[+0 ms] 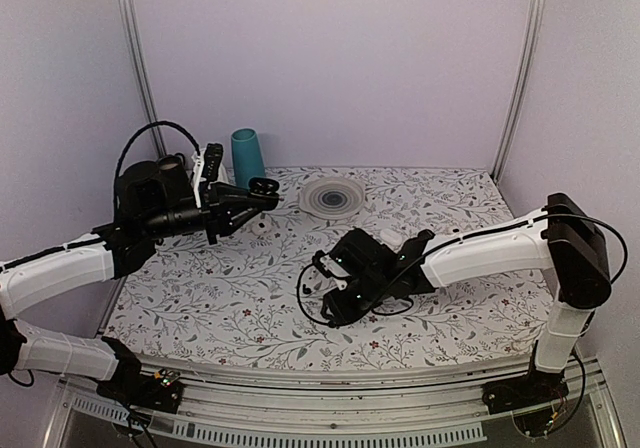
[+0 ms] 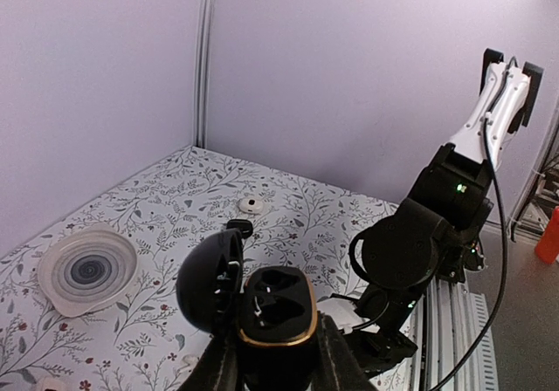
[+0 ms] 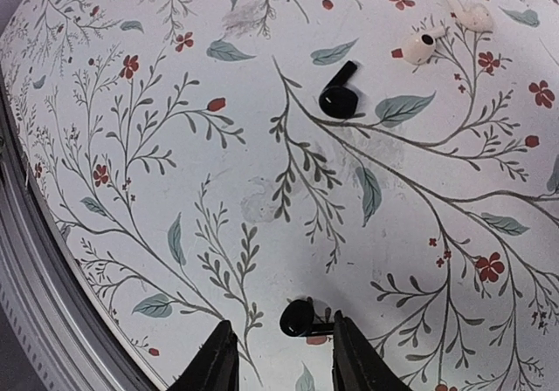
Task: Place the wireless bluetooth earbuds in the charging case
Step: Adjust the left earbud at the center of the board.
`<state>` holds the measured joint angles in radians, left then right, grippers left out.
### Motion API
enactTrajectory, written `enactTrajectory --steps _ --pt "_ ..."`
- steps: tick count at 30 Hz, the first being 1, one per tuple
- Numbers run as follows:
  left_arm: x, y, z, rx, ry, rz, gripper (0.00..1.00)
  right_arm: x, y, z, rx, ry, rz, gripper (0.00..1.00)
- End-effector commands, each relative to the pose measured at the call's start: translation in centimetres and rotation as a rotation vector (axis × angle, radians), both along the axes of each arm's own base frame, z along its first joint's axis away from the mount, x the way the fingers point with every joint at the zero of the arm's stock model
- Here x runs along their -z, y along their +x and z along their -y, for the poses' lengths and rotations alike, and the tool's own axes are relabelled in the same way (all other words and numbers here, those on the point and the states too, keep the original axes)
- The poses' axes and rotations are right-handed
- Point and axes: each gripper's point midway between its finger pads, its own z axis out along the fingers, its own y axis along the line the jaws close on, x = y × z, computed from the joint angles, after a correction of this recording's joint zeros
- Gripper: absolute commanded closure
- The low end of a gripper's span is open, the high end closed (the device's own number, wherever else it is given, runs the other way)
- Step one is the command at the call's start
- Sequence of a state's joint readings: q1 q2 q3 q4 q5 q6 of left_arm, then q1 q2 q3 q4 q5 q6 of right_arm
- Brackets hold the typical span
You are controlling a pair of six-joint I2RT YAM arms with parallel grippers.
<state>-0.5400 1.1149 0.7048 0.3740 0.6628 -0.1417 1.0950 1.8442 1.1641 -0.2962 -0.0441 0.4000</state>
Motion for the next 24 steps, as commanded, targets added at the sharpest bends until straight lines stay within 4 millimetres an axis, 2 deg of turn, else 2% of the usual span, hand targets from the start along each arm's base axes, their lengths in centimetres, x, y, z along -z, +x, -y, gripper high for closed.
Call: enactTrajectory --steps 1,7,12,18,21,22,24 --pt "-1.3 -0.1 0.3 0.003 -0.003 0.034 1.0 -1.2 -1.2 -0.1 -0.147 -0.006 0.032 0.62" --pt "-1.3 0.0 0.3 0.003 -0.004 0.034 1.0 -0.9 -2.4 0.0 -0.217 -0.025 0.009 0.6" --pt "-1.4 0.2 0.5 0.005 -0.016 0.028 1.0 0.4 -1.1 0.7 -0.269 -0.124 0.104 0.58" --pt "-1.4 0.1 0.2 -0.012 -0.02 0.034 1.0 0.0 -0.5 -0.1 -0.289 -0.099 0.15 0.63" --pt "-1.3 0.1 0.1 -0.015 -0.02 0.032 1.0 0.6 -1.0 -0.3 -0.317 -0.094 0.128 0.65" --pt "-1.3 0.1 0.1 -0.016 -0.021 0.032 1.0 0.0 -0.8 -1.0 -0.33 -0.079 0.137 0.65" --pt "-1.2 0.1 0.1 -0.017 -0.022 0.031 1.0 0.2 -0.7 -1.2 -0.337 -0.091 0.135 0.66"
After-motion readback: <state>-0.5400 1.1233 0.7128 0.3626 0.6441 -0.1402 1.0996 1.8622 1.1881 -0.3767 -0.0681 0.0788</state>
